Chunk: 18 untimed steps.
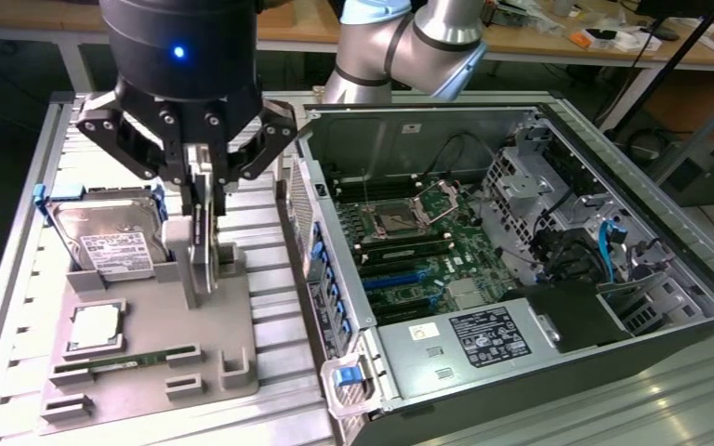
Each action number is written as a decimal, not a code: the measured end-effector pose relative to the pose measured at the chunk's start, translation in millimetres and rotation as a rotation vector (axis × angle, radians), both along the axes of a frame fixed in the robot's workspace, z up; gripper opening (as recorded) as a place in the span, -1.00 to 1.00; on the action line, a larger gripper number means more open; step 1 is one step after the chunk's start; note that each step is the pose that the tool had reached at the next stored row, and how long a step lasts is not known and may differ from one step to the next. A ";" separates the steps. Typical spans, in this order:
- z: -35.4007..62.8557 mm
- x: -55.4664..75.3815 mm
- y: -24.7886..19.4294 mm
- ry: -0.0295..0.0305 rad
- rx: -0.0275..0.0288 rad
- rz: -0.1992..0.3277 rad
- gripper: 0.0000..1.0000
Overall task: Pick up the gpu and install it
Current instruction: 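Pick up the gpu and move the gpu toward the slot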
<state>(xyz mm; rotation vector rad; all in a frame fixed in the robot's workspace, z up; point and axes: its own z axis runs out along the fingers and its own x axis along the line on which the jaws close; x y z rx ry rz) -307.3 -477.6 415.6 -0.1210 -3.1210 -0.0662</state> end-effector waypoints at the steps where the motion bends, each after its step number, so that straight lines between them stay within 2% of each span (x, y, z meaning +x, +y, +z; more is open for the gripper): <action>1: 3.2 0.0 0.0 0.0000 0.0000 0.000 -0.47; 4: 10.9 0.0 0.0 0.0000 -0.0001 0.000 -0.47; 18: 11.6 0.0 0.0 0.0000 -0.0001 0.000 -0.47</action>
